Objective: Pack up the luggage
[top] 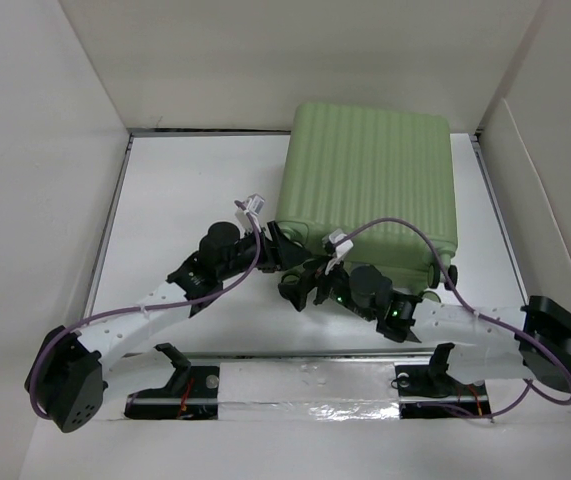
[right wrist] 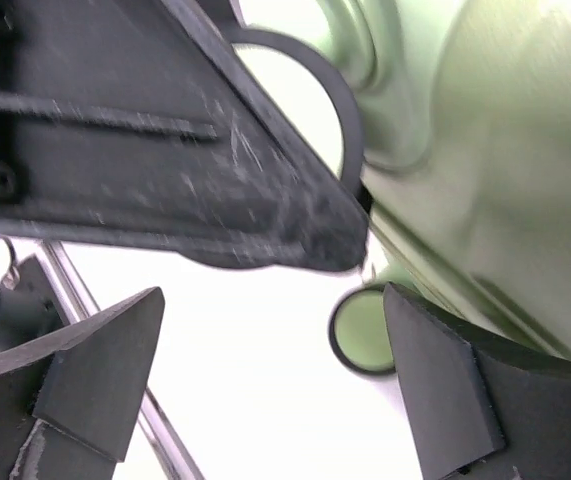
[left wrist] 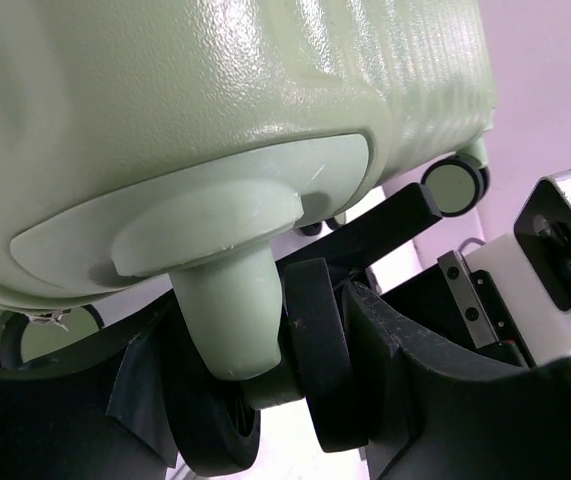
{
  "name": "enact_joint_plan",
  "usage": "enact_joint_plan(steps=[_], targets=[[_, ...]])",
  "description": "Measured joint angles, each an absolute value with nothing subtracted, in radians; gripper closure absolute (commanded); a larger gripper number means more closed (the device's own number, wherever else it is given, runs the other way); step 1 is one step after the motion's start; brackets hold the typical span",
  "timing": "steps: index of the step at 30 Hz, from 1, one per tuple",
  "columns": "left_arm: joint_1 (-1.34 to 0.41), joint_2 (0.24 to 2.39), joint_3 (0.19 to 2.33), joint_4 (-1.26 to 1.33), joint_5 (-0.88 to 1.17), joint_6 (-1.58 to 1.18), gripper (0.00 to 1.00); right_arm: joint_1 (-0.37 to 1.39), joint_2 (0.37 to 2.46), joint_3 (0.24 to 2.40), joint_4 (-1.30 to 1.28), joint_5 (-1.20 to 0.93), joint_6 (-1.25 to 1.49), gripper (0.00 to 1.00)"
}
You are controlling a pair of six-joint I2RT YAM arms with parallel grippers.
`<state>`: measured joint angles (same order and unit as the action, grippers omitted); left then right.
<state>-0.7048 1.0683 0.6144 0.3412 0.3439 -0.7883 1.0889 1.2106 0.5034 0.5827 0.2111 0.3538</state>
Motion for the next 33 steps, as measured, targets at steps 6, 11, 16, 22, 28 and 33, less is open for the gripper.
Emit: enact_joint_plan(steps=[6, 11, 16, 22, 28, 33], targets=[[-0.704, 1.068, 0.577, 0.418, 0.377, -0.860, 0.50, 1.089, 1.117, 0.503, 0.485, 0.256, 0.324, 0.01], [-0.705, 1.068, 0.530, 0.518, 0.397, -0.924, 0.46, 1.089, 1.079, 0.528, 0.458, 0.284, 0.302, 0.00], [-0.705, 1.068, 0.499, 0.600, 0.420, -0.956, 0.40, 1.102, 1.127, 0.558, 0.496, 0.291, 0.292, 0.01], [-0.706, 1.066, 0.471, 0.670, 0.450, -1.007, 0.35, 1.136, 1.225, 0.575, 0.615, 0.334, 0.261, 0.11], [-0.705, 1.053, 0.449, 0.703, 0.447, -1.058, 0.35, 1.185, 1.297, 0.573, 0.728, 0.452, 0.231, 0.12], [-0.705, 1.041, 0.440, 0.705, 0.440, -1.071, 0.36, 1.222, 1.320, 0.574, 0.770, 0.558, 0.209, 0.08]])
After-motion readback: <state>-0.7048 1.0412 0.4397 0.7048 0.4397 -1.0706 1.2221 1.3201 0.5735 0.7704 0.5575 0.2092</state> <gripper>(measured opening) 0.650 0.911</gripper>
